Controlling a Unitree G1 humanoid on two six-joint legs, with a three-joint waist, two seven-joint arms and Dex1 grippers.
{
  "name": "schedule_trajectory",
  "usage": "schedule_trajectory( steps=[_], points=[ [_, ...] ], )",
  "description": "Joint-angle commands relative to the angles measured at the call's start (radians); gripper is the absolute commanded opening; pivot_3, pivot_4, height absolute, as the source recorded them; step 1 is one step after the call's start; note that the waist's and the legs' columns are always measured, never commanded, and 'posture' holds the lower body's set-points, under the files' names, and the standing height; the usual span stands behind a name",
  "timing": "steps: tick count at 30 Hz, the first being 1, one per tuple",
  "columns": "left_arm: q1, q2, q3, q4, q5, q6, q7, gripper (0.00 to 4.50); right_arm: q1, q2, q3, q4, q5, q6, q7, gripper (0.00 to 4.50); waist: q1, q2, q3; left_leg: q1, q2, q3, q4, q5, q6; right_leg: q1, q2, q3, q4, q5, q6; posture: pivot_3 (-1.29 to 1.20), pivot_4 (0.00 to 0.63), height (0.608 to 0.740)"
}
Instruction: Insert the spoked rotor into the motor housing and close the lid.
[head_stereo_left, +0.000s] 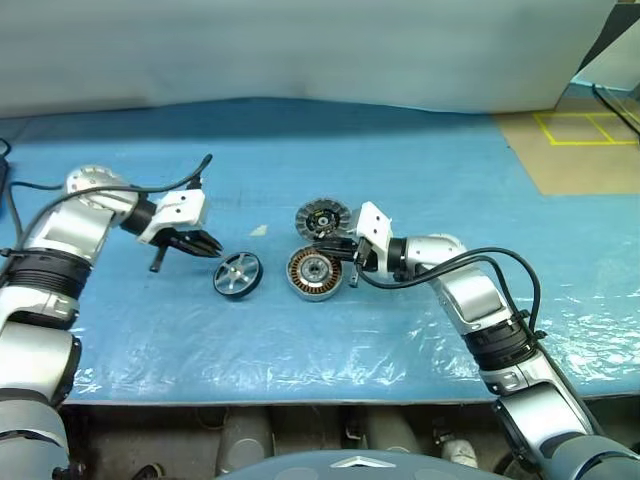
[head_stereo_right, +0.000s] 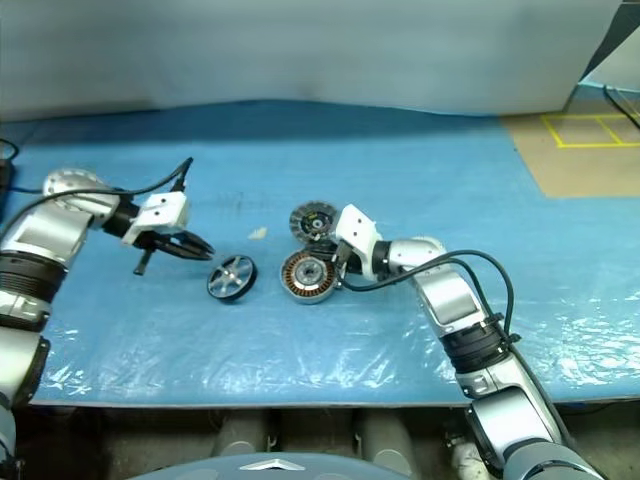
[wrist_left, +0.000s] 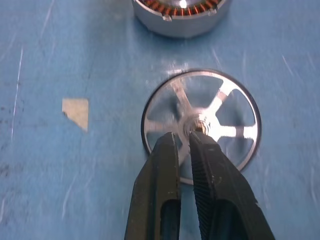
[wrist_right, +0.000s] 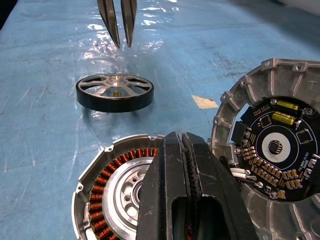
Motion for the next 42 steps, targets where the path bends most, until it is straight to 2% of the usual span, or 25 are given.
schedule_trajectory(
  steps=[1,5,13,26,32,40,42],
  points=[
    [-0.060,0.044,-0.077,0.014,-0.018,-0.069,-0.007,1.03,-0.004,0.012,-0.007,-0.017,0.003,-0.018,-0.011,0.00,0.004,0.000,0.000,0.000,0.000,0.000,0.000,0.000,0.000,0.000,0.000,0.000,0.000,0.000,0.000,0.00,0.150,0.740],
    [-0.118,0.030,-0.132,0.089,0.009,-0.182,-0.007,2.30,-0.001,0.027,-0.005,-0.018,-0.001,-0.020,-0.025,0.00,0.007,0.000,0.000,0.000,0.000,0.000,0.000,0.000,0.000,0.000,0.000,0.000,0.000,0.000,0.000,0.00,0.150,0.740],
    [-0.180,-0.016,-0.242,0.175,-0.004,-0.275,-0.007,2.30,0.012,0.039,-0.006,-0.024,-0.011,-0.025,-0.057,0.00,0.006,0.000,0.000,0.000,-0.001,0.000,0.000,0.000,-0.001,0.000,0.000,0.000,0.000,0.002,0.003,0.00,0.150,0.740],
    [-0.316,-0.019,-0.467,0.299,-0.015,-0.357,-0.007,2.30,-0.040,0.062,-0.013,0.018,-0.021,-0.028,-0.084,0.00,0.004,0.000,0.000,-0.001,-0.001,0.000,-0.001,0.001,-0.002,0.000,0.000,0.000,0.000,0.002,0.004,0.00,0.150,0.740],
    [-0.410,-0.008,-0.584,0.266,-0.019,-0.390,-0.007,2.30,-0.048,0.010,-0.045,-0.018,0.020,0.009,-0.029,0.00,0.008,-0.001,0.001,-0.001,-0.001,0.000,-0.002,0.001,-0.002,0.000,0.000,0.000,0.000,0.003,0.005,0.00,0.150,0.740],
    [-0.448,0.006,-0.709,0.204,-0.048,-0.404,-0.007,2.30,-0.046,-0.067,-0.063,-0.053,0.043,0.046,0.030,0.00,0.010,-0.002,0.001,-0.001,-0.002,0.000,-0.002,0.001,-0.003,0.000,0.002,0.000,0.000,0.004,0.006,0.00,0.150,0.740],
    [-0.453,0.014,-0.728,0.190,-0.054,-0.398,-0.007,2.66,-0.042,-0.077,-0.066,-0.056,0.042,0.049,0.036,0.00,0.010,-0.002,0.001,-0.001,-0.002,0.000,-0.002,0.001,-0.003,0.000,0.002,0.000,0.001,0.004,0.006,0.00,0.150,0.740]
  ],
)
